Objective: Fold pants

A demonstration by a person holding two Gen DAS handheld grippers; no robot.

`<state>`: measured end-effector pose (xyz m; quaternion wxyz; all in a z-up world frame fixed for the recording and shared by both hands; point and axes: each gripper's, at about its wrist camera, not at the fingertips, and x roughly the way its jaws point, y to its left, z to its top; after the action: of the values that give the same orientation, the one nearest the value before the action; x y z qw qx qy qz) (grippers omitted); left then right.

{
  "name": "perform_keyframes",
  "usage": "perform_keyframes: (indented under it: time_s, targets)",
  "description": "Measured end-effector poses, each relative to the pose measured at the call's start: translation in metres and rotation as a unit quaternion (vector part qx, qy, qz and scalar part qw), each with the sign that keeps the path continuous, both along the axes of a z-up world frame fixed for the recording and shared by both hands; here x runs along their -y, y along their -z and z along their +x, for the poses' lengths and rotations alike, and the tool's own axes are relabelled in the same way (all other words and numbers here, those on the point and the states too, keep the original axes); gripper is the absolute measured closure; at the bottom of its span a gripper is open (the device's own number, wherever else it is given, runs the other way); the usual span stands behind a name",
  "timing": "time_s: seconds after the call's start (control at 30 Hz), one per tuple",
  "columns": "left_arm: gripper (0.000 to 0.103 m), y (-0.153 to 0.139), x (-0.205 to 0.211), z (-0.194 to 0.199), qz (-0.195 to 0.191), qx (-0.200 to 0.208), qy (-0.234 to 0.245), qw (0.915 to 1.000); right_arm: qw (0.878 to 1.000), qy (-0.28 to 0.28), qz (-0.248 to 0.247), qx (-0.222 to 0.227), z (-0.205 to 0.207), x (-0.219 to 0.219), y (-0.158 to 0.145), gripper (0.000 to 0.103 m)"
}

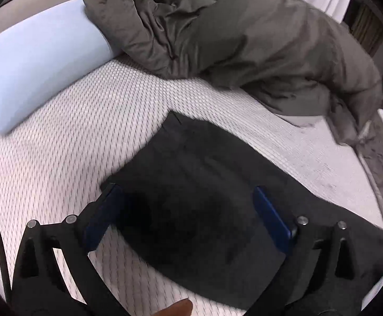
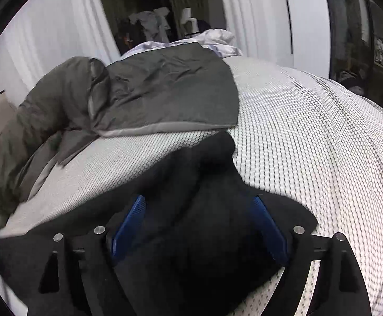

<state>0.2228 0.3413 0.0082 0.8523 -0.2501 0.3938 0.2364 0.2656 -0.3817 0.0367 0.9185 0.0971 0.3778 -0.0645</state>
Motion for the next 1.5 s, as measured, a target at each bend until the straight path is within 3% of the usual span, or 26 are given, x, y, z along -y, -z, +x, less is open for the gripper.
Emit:
perform_keyframes:
  time_s: [0.13, 0.3, 0.43, 0.57, 0.67, 0.7, 0.73, 0.77, 0.8, 0.93, 1.0, 1.03, 1.13, 1.17, 1.23, 1.3, 1.4, 1.5]
  targets:
    - [0.004, -0.002, 0.030, -0.035, -0.046, 0.021, 0.017, 0.9986, 0.998, -0.009, 0.058, -0.005, -0.040, 0.010, 0.001, 0.017]
    - [0.004, 0.006, 0.056, -0.073, -0.078, 0.024, 0.005, 0.9966, 0.988, 0.003, 0.150, -0.025, -0.073, 0.034, 0.026, 0.017]
    - [0.004, 0.015, 0.070, -0.105, -0.096, 0.046, -0.018, 0.9941, 0.964, 0.032, 0.259, -0.045, -0.084, 0.071, 0.050, 0.017]
    - [0.004, 0.033, 0.082, -0.109, -0.106, 0.048, -0.033, 0.9926, 0.940, -0.009, 0.338, -0.044, -0.077, 0.078, 0.066, 0.021]
    - [0.004, 0.045, 0.092, -0.097, -0.116, 0.036, -0.026, 0.9922, 0.933, -0.027, 0.357, -0.037, -0.063, 0.067, 0.071, 0.036]
    - [0.004, 0.047, 0.096, -0.093, -0.112, 0.031, -0.023, 0.9929, 0.936, -0.017, 0.351, -0.030, -0.062, 0.066, 0.072, 0.056]
    - [0.004, 0.047, 0.100, -0.089, -0.106, 0.027, -0.019, 0.9938, 0.941, -0.003, 0.337, -0.024, -0.060, 0.065, 0.072, 0.086]
    - [0.004, 0.046, 0.104, -0.086, -0.097, 0.023, -0.014, 0.9949, 0.953, 0.014, 0.301, -0.025, -0.060, 0.062, 0.071, 0.098]
    - [0.004, 0.046, 0.108, -0.083, -0.085, 0.019, -0.009, 0.9962, 0.957, 0.017, 0.288, -0.027, -0.061, 0.059, 0.069, 0.101]
    - [0.004, 0.048, 0.113, -0.081, -0.071, 0.006, -0.003, 0.9975, 0.958, -0.017, 0.283, 0.034, -0.104, 0.064, 0.028, 0.101]
    - [0.004, 0.048, 0.114, -0.079, -0.066, 0.003, -0.002, 0.9978, 0.966, -0.001, 0.259, 0.009, -0.119, 0.073, 0.035, 0.101]
    - [0.004, 0.047, 0.115, -0.077, -0.064, 0.000, -0.003, 0.9979, 0.968, 0.015, 0.247, -0.038, -0.115, 0.078, 0.053, 0.100]
    - [0.004, 0.045, 0.110, -0.085, -0.072, 0.007, -0.010, 0.9974, 0.947, 0.042, 0.299, -0.108, -0.112, 0.089, 0.086, 0.091]
    - [0.004, 0.045, 0.107, -0.089, -0.079, 0.012, -0.015, 0.9967, 0.947, 0.041, 0.302, -0.102, -0.113, 0.089, 0.084, 0.089]
    - [0.004, 0.044, 0.102, -0.095, -0.090, 0.021, -0.024, 0.9955, 0.952, 0.037, 0.291, -0.086, -0.116, 0.086, 0.073, 0.063]
    - [0.006, 0.044, 0.097, -0.099, -0.099, 0.026, -0.026, 0.9944, 0.952, 0.023, 0.299, -0.064, -0.120, 0.080, 0.064, 0.051]
    - [0.014, 0.047, 0.095, -0.095, -0.107, 0.029, -0.015, 0.9938, 0.952, 0.004, 0.296, -0.076, -0.117, 0.068, 0.064, 0.051]
    - [0.014, 0.056, 0.090, -0.082, -0.131, 0.036, -0.010, 0.9907, 0.952, -0.001, 0.290, -0.094, -0.107, 0.061, 0.069, 0.051]
